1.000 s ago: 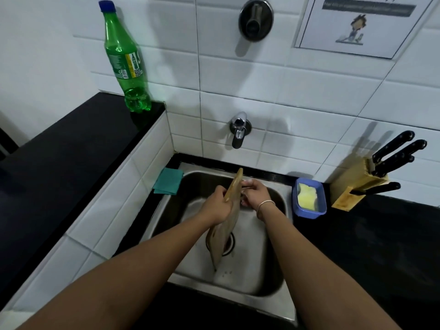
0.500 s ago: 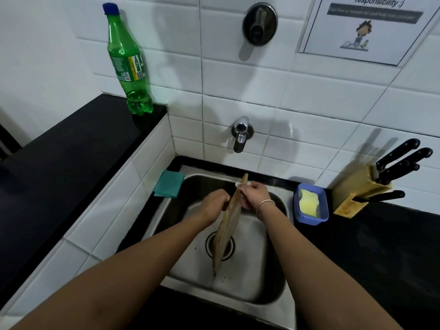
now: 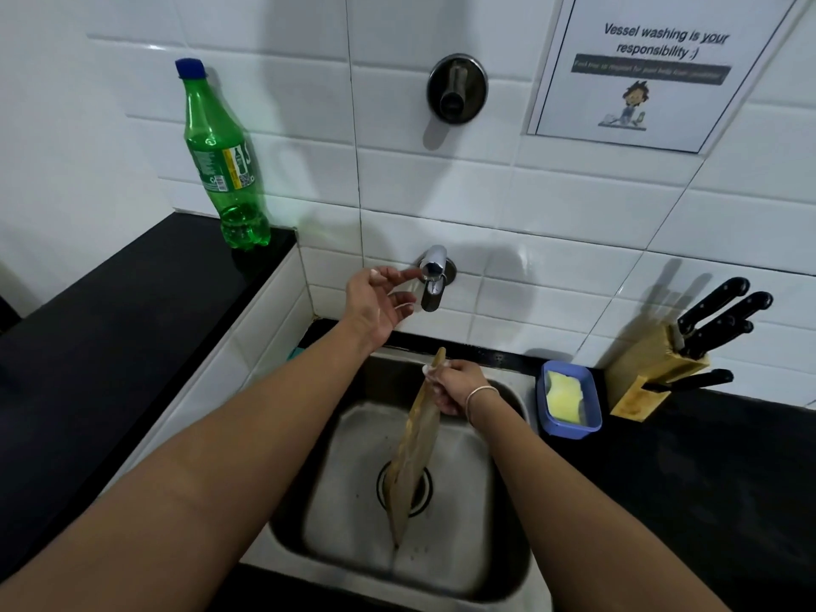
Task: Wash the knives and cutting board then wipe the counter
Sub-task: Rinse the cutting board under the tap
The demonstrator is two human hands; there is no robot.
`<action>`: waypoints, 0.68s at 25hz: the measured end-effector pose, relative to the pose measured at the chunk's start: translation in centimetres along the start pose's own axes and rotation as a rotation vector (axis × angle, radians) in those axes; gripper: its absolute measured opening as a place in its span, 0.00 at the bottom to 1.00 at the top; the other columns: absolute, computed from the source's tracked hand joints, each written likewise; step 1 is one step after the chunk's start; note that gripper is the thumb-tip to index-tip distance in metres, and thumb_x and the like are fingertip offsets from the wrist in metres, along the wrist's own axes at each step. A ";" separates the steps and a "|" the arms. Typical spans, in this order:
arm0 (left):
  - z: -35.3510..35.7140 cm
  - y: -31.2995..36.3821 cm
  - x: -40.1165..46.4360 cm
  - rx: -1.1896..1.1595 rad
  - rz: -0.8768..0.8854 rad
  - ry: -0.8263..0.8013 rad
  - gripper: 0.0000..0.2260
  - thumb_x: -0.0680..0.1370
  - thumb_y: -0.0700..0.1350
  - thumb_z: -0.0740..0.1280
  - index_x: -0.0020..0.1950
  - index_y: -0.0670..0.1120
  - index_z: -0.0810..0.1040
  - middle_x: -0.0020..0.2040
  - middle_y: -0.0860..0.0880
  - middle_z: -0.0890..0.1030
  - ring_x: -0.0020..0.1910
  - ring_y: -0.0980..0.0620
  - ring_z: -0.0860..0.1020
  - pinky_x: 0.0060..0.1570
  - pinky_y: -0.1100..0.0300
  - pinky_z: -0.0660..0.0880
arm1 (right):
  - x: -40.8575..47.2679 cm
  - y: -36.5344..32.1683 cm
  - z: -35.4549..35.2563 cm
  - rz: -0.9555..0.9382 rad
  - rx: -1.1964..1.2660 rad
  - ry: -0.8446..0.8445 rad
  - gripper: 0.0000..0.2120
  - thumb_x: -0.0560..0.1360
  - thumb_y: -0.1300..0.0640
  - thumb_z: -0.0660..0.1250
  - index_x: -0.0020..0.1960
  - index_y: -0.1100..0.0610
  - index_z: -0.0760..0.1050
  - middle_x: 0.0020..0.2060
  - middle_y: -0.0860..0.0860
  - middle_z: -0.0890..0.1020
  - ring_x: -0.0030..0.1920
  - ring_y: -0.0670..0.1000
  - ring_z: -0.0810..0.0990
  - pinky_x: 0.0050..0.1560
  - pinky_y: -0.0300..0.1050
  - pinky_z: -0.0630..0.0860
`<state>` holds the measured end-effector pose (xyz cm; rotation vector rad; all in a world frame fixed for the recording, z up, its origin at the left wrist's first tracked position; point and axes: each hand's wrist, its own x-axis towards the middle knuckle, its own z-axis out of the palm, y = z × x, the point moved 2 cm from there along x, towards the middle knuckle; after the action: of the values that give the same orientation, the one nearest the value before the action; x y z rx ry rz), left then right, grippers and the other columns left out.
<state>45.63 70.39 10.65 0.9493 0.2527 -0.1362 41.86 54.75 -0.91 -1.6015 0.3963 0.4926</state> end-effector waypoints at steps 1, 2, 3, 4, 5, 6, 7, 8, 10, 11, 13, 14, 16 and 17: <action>0.3 0.1 0.4 -0.001 -0.004 0.003 0.11 0.74 0.41 0.50 0.38 0.44 0.70 0.39 0.45 0.84 0.30 0.46 0.74 0.33 0.58 0.70 | 0.0 -0.1 0.0 0.002 -0.008 -0.010 0.13 0.77 0.57 0.69 0.37 0.55 0.69 0.25 0.52 0.69 0.22 0.48 0.64 0.25 0.37 0.59; 0.5 0.2 0.8 0.006 -0.012 0.002 0.12 0.75 0.41 0.50 0.38 0.44 0.71 0.38 0.45 0.83 0.29 0.46 0.73 0.34 0.57 0.70 | 0.0 -0.1 0.1 0.004 -0.016 -0.018 0.12 0.77 0.57 0.69 0.38 0.56 0.70 0.25 0.52 0.69 0.22 0.48 0.64 0.25 0.37 0.59; 0.8 0.2 1.2 0.021 -0.024 0.000 0.12 0.75 0.42 0.50 0.38 0.44 0.71 0.38 0.44 0.81 0.29 0.46 0.73 0.35 0.57 0.71 | 0.0 -0.2 0.2 0.006 -0.021 -0.024 0.11 0.77 0.57 0.70 0.39 0.56 0.70 0.25 0.52 0.69 0.22 0.49 0.64 0.25 0.37 0.59; 1.1 0.2 1.6 0.039 -0.037 -0.003 0.12 0.75 0.42 0.50 0.38 0.44 0.71 0.39 0.43 0.79 0.28 0.45 0.74 0.35 0.56 0.71 | 0.0 -0.2 0.3 0.007 -0.023 -0.030 0.11 0.77 0.56 0.70 0.40 0.57 0.70 0.26 0.52 0.69 0.23 0.49 0.64 0.25 0.37 0.59; 1.3 0.1 2.0 0.053 -0.049 -0.007 0.12 0.75 0.42 0.50 0.38 0.44 0.71 0.39 0.42 0.77 0.28 0.45 0.74 0.36 0.55 0.71 | 0.1 -0.3 0.4 0.007 -0.023 -0.035 0.11 0.77 0.56 0.70 0.40 0.57 0.70 0.26 0.52 0.69 0.23 0.49 0.64 0.25 0.38 0.59; 1.5 0.0 2.3 0.062 -0.060 -0.009 0.12 0.75 0.42 0.49 0.39 0.44 0.70 0.40 0.41 0.76 0.28 0.44 0.74 0.36 0.55 0.72 | 0.1 -0.3 0.5 0.008 -0.021 -0.038 0.11 0.77 0.56 0.70 0.39 0.56 0.70 0.25 0.52 0.70 0.23 0.49 0.64 0.25 0.37 0.59; 1.7 -0.1 2.5 0.069 -0.069 -0.008 0.11 0.75 0.42 0.49 0.39 0.43 0.70 0.42 0.38 0.74 0.29 0.44 0.74 0.36 0.54 0.71 | 0.2 -0.4 0.7 0.008 -0.019 -0.039 0.12 0.77 0.56 0.70 0.39 0.56 0.70 0.25 0.51 0.70 0.22 0.49 0.64 0.25 0.37 0.60; 1.8 -0.2 2.6 0.070 -0.073 -0.005 0.10 0.75 0.41 0.50 0.39 0.43 0.69 0.44 0.36 0.73 0.31 0.44 0.73 0.37 0.54 0.71 | 0.2 -0.4 0.8 0.007 -0.016 -0.038 0.12 0.77 0.56 0.70 0.38 0.56 0.70 0.25 0.51 0.70 0.22 0.48 0.64 0.25 0.37 0.60; 2.0 -0.4 2.6 0.046 -0.069 -0.006 0.07 0.71 0.41 0.52 0.39 0.42 0.69 0.43 0.36 0.72 0.32 0.45 0.70 0.38 0.54 0.71 | 0.3 -0.5 1.2 0.000 -0.003 -0.033 0.12 0.77 0.57 0.70 0.39 0.55 0.70 0.24 0.51 0.69 0.21 0.48 0.64 0.25 0.36 0.61; 2.0 -0.5 2.6 0.023 -0.064 -0.002 0.06 0.68 0.41 0.53 0.39 0.43 0.69 0.40 0.37 0.73 0.31 0.46 0.68 0.37 0.54 0.71 | 0.4 -0.5 1.4 -0.004 0.006 -0.028 0.11 0.77 0.57 0.70 0.40 0.55 0.69 0.24 0.51 0.69 0.21 0.48 0.64 0.25 0.36 0.62; 1.7 -0.7 2.7 -0.036 -0.059 0.024 0.05 0.68 0.41 0.53 0.37 0.43 0.68 0.33 0.39 0.74 0.28 0.47 0.66 0.36 0.55 0.70 | 0.6 -0.5 1.7 -0.003 0.005 -0.006 0.12 0.76 0.57 0.71 0.40 0.53 0.68 0.24 0.51 0.69 0.22 0.48 0.65 0.25 0.36 0.63; 1.4 -0.8 2.9 -0.061 -0.059 0.037 0.07 0.71 0.41 0.51 0.36 0.43 0.67 0.30 0.40 0.75 0.27 0.48 0.66 0.35 0.55 0.69 | 0.7 -0.4 1.9 0.002 0.005 0.005 0.12 0.76 0.57 0.71 0.39 0.52 0.68 0.25 0.51 0.69 0.22 0.48 0.65 0.25 0.36 0.65; 0.9 -0.9 3.1 -0.087 -0.059 0.048 0.10 0.74 0.41 0.49 0.36 0.44 0.67 0.27 0.41 0.75 0.25 0.48 0.67 0.35 0.56 0.68 | 0.9 -0.3 2.2 0.014 0.027 0.017 0.14 0.75 0.57 0.71 0.38 0.51 0.67 0.25 0.51 0.69 0.22 0.48 0.65 0.25 0.36 0.65; 0.8 -0.9 3.1 -0.098 -0.061 0.049 0.11 0.74 0.41 0.49 0.36 0.43 0.67 0.27 0.41 0.75 0.24 0.48 0.68 0.34 0.56 0.69 | 1.0 -0.3 2.3 0.019 0.034 0.024 0.14 0.75 0.57 0.72 0.38 0.51 0.67 0.25 0.51 0.70 0.22 0.48 0.65 0.24 0.36 0.66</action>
<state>48.57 69.20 9.56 0.8490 0.3308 -0.1551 42.69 57.09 -1.29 -1.5737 0.4360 0.4788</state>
